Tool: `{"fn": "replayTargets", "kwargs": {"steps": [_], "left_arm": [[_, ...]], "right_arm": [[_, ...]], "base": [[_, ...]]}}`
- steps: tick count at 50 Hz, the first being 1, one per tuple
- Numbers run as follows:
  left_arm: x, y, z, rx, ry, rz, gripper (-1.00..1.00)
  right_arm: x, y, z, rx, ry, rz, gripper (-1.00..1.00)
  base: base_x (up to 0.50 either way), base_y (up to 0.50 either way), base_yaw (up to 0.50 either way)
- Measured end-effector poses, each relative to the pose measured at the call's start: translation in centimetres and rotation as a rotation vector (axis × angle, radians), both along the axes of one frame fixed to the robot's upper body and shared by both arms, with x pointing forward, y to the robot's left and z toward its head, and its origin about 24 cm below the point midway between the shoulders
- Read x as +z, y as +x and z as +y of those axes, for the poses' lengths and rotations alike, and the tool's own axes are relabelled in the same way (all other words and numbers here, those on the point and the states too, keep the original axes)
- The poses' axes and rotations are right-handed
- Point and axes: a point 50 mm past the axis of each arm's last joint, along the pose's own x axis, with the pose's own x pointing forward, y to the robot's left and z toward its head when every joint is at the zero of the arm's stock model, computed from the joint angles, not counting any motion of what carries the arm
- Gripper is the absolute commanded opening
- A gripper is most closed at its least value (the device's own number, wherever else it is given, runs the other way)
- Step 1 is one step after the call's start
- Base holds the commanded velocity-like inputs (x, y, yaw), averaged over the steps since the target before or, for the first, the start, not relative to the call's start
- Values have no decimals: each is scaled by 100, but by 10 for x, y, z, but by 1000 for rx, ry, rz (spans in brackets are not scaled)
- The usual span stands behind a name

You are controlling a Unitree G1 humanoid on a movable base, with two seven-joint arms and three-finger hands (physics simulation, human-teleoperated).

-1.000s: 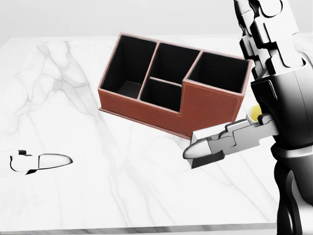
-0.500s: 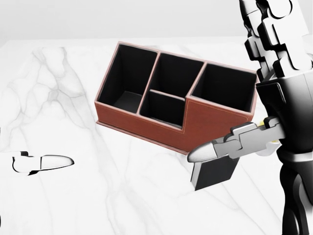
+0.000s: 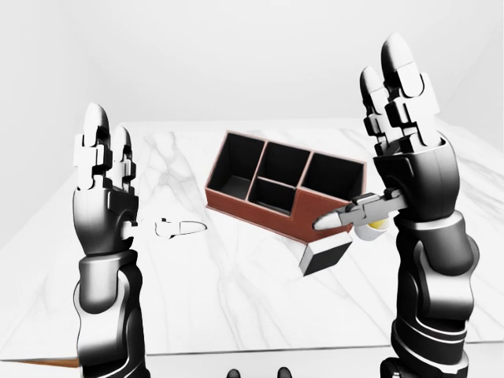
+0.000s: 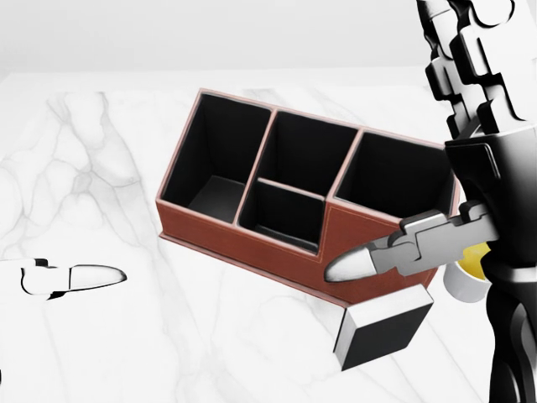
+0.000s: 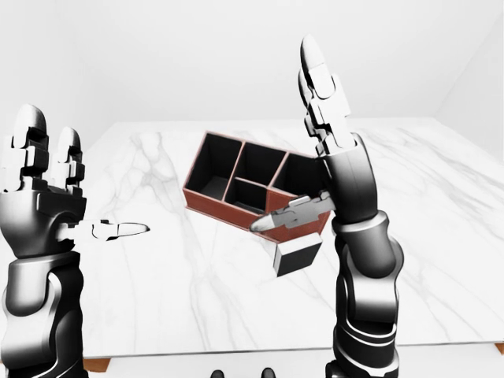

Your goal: Pick up the book and place it in the right compartment of the caddy.

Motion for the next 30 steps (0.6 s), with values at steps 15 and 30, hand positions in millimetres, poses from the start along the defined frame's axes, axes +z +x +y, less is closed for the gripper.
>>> {"fn": "replayTargets", "kwargs": {"steps": [15, 30], "left_arm": [[0, 1, 0, 1, 2, 3, 100], [0, 0, 0, 0, 2, 0, 100]], "right_arm": [[-2, -2, -1, -1, -7, 6, 100], [-14, -10, 4, -35, -113, 46, 100]], "base": [[14, 0, 0], [0, 0, 0]]}}
